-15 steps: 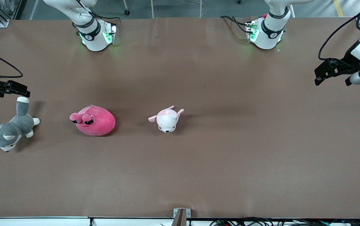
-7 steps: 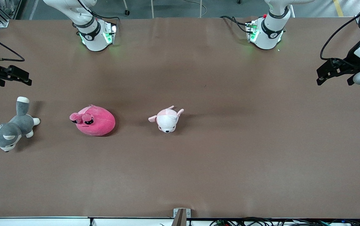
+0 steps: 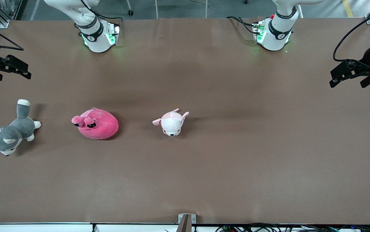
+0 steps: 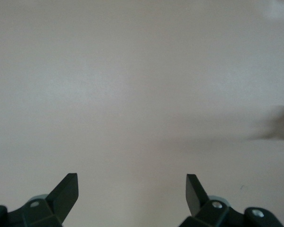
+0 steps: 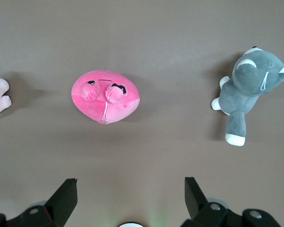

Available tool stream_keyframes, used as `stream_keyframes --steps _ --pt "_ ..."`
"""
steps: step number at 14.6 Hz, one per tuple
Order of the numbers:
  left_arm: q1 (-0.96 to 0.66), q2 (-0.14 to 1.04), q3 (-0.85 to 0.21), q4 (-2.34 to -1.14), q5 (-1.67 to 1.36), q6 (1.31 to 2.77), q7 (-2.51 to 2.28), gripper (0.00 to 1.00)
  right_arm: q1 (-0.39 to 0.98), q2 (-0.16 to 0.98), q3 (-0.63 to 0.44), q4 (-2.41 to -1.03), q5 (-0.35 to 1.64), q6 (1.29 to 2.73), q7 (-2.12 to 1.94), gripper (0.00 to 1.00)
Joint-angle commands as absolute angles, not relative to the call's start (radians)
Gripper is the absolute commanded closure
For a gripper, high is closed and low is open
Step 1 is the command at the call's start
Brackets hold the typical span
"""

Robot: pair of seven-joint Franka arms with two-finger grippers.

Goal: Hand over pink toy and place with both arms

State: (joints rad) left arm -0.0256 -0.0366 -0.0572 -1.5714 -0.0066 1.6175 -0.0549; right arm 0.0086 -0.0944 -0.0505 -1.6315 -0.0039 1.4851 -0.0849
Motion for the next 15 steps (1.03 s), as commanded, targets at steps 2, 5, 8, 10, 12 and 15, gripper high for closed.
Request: stream_keyframes --steps 2,5,8,10,12,15 --pt "-0.021 -0.035 -0.054 -1.548 -0.014 1.595 -0.057 0.00 0.000 -0.161 -0.046 -1.664 -0.006 1.477 -0.081 0.00" --pt "-0.020 -0.035 -0.049 -1.548 -0.014 1.595 -0.058 0.00 0.006 -0.158 -0.040 -1.663 -0.006 1.480 -0.081 0.00" --pt "-0.020 -0.035 -0.048 -1.548 -0.012 1.595 -0.058 0.00 0.015 -0.146 -0.038 -1.628 -0.006 1.479 -0.081 0.00" --pt "-0.020 -0.035 -0.048 -1.549 -0.011 1.595 -0.058 0.00 0.011 -0.106 -0.038 -1.571 -0.003 1.476 -0.086 0.00" --pt "-0.020 -0.035 -0.046 -1.548 -0.009 1.595 -0.058 0.00 0.011 -0.081 -0.040 -1.543 0.002 1.456 -0.086 0.00" --pt "-0.020 -0.035 -0.048 -1.549 -0.009 1.595 -0.057 0.00 0.012 -0.072 -0.040 -1.534 0.002 1.445 -0.087 0.00"
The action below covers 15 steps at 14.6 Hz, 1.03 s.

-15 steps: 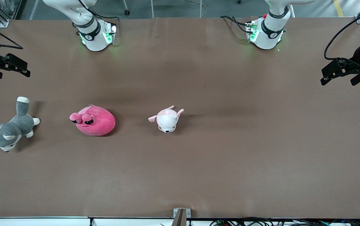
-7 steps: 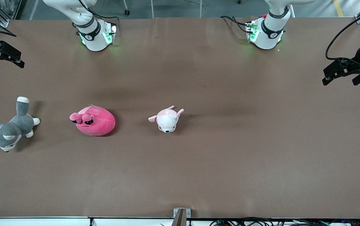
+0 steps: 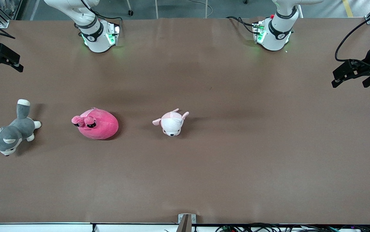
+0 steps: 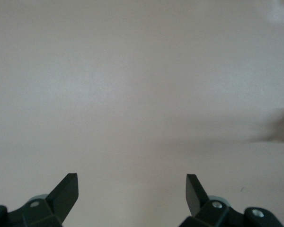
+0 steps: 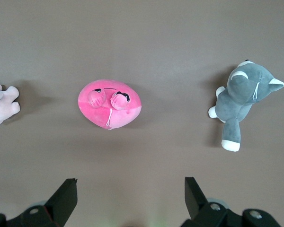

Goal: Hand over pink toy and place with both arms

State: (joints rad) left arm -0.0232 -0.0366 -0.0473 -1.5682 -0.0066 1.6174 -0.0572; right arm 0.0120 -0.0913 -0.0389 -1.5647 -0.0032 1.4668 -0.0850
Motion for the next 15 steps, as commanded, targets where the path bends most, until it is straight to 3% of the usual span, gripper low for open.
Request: stream_keyframes --steps 1,15 --pt "-0.020 -0.035 -0.048 -1.549 -0.009 1.595 -0.058 0.00 0.015 -0.072 -0.040 -1.534 0.003 1.445 -0.089 0.00" --pt "-0.020 -0.034 -0.046 -1.549 -0.006 1.595 -0.057 0.00 0.015 -0.077 -0.040 -1.549 0.029 1.427 -0.080 0.00"
